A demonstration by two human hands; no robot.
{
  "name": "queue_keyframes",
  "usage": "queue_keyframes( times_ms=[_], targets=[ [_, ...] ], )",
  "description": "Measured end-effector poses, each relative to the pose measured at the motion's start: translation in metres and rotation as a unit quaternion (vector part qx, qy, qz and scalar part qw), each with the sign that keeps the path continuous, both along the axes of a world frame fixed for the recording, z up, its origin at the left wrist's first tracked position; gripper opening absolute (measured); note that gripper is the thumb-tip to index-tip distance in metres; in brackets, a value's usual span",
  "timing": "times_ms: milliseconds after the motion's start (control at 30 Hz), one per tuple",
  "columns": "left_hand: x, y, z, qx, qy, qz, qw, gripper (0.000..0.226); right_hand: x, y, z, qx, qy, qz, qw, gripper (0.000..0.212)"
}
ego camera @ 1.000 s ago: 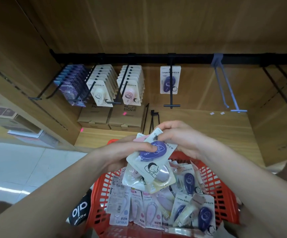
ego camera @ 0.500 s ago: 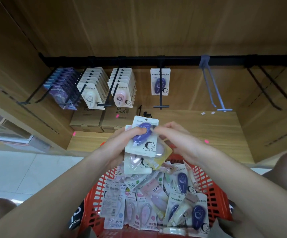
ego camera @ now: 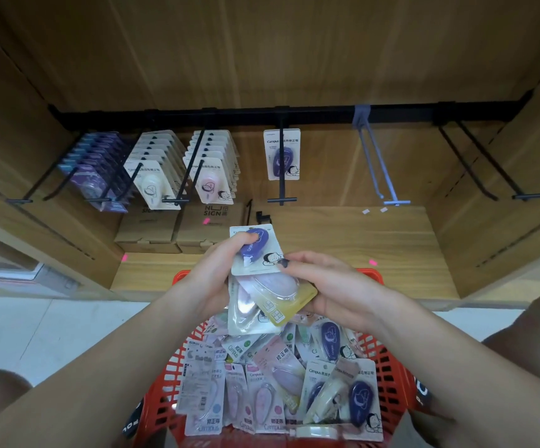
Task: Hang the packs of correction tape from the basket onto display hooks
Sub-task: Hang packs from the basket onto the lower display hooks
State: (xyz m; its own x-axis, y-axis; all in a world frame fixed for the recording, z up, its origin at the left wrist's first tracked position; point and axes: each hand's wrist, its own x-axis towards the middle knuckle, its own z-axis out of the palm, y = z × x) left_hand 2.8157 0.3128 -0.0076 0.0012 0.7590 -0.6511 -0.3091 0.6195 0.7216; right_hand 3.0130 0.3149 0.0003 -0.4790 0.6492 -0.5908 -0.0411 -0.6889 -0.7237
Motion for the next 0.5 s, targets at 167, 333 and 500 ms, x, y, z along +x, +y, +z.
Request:
queue_keyframes(
  times_ms=[167,333,500],
  targets=[
    [0.003,0.003,-0.006,-0.006,-0.014,-0.019,1.000,0.055,0.013,-0.001,-0.003,-0.008,0.042,-0.022,0.999,0.039],
    [0.010,0.005,-0.011,0.003,-0.001,-0.030,1.000,0.056,0.023,-0.007,-0.008,0.005,0.032,-0.027,0.999,0.039],
    [0.024,0.004,-0.012,0.005,0.018,-0.002,1.000,0.040,0.024,-0.015,-0.019,0.038,-0.005,-0.081,0.996,0.035]
  ],
)
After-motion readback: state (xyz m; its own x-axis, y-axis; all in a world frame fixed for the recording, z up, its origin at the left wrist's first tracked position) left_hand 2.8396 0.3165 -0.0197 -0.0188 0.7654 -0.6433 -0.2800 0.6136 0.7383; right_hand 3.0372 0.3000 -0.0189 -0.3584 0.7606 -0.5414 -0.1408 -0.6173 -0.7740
